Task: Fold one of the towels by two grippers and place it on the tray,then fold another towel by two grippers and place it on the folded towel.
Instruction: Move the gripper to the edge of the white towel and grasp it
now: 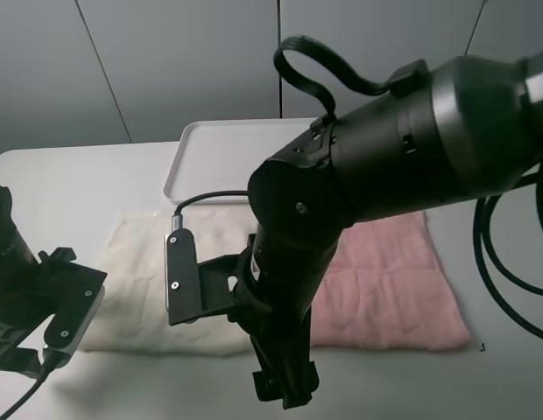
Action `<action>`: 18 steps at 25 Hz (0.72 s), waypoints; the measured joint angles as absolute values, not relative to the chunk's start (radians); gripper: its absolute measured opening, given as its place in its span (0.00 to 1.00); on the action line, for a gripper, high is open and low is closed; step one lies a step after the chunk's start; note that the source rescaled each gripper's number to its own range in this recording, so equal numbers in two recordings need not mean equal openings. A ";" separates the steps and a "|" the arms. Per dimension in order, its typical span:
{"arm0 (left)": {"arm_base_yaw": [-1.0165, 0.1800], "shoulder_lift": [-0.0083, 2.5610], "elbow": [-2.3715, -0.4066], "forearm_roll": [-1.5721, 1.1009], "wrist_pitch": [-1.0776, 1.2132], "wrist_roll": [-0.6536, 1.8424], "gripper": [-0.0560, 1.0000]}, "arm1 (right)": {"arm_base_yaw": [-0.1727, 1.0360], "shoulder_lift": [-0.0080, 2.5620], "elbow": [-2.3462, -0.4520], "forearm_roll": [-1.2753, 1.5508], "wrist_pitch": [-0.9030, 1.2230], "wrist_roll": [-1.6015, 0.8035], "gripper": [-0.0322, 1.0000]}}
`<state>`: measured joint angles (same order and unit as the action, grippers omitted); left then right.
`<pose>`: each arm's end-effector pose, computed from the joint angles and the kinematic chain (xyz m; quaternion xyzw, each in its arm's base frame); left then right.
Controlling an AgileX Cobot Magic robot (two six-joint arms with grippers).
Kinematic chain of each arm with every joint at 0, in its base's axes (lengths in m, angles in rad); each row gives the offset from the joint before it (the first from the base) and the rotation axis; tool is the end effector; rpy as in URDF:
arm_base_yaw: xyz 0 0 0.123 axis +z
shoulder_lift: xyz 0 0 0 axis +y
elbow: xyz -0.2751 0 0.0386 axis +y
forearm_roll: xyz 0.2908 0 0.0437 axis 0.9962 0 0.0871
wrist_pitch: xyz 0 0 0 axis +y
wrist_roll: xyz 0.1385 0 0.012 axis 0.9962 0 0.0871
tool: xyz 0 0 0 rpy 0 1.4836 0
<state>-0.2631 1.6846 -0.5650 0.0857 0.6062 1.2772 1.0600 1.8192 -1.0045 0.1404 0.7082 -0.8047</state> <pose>0.2204 -0.0523 0.0108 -0.7211 -0.6917 -0.0038 0.0409 0.1628 0.3164 0.0615 -0.7694 0.6333 0.0573 0.0605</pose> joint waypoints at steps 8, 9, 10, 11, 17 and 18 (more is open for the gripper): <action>-0.263 1.717 -0.565 0.097 0.594 1.281 0.99 | 1.065 1.843 -1.004 0.139 0.708 -0.801 1.00; -0.263 1.728 -0.565 0.097 0.594 1.281 0.99 | 1.065 1.843 -1.004 0.139 0.708 -0.801 1.00; -0.263 1.733 -0.565 0.097 0.593 1.281 0.99 | 1.065 1.843 -1.004 0.139 0.708 -0.801 1.00; -0.263 1.735 -0.565 0.097 0.593 1.281 0.99 | 1.065 1.843 -1.004 0.139 0.708 -0.801 1.00; -0.263 1.737 -0.565 0.097 0.593 1.281 0.99 | 1.065 1.845 -1.004 0.139 0.678 -0.801 1.00; -0.263 1.737 -0.565 0.097 0.593 1.281 0.99 | 1.065 1.848 -1.004 0.139 0.673 -0.801 1.00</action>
